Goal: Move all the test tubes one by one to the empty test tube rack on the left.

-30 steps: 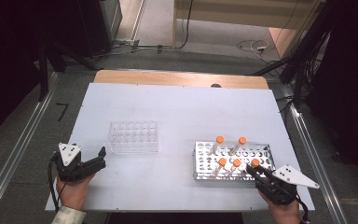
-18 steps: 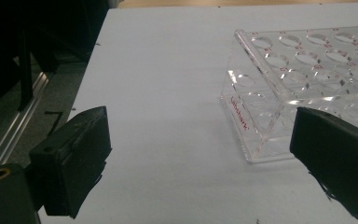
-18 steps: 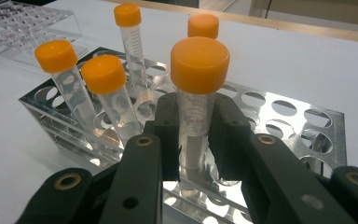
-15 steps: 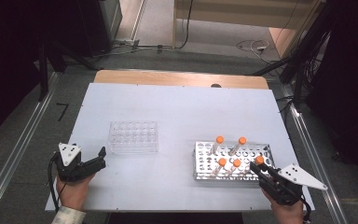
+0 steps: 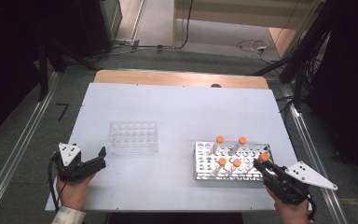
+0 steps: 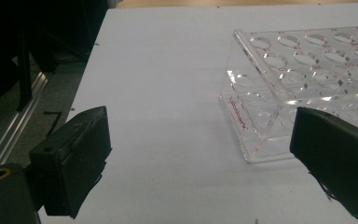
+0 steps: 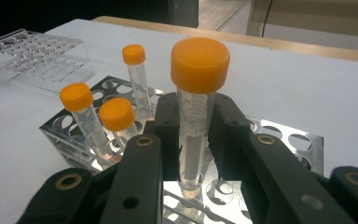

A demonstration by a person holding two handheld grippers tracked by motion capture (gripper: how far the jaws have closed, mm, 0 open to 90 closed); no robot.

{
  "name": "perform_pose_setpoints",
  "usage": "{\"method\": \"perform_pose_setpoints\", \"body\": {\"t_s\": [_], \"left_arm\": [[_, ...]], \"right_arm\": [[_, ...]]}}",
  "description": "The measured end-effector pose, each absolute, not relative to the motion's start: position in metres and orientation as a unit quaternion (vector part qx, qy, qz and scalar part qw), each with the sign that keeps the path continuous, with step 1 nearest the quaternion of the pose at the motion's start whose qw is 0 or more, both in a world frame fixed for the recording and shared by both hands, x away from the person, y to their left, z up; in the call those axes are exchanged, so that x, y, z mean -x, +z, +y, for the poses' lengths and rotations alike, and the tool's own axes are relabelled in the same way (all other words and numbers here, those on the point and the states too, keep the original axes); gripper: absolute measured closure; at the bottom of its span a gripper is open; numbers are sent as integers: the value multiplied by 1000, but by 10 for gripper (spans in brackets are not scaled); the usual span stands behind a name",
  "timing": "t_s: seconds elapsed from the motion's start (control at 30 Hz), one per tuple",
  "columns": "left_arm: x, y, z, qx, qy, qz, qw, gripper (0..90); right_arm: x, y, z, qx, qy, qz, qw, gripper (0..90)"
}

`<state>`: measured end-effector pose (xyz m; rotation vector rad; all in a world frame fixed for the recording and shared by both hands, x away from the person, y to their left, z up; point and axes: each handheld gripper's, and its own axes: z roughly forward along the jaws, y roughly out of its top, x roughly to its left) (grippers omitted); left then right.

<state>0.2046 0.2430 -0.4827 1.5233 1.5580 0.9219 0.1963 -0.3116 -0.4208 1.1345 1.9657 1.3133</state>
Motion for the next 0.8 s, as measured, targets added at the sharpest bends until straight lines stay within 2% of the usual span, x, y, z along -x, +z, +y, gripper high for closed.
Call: {"method": "perform_pose_setpoints", "body": {"t_s": [0.3, 0.8], "left_arm": [[-204, -483, 243, -596, 361, 610, 377, 50], [-204, -482, 243, -597, 359, 609, 379, 50]], "right_arm": [[-191, -410, -313, -415, 494, 719, 259, 726], [-177, -405, -300, -389, 511, 735, 220, 726]]}}
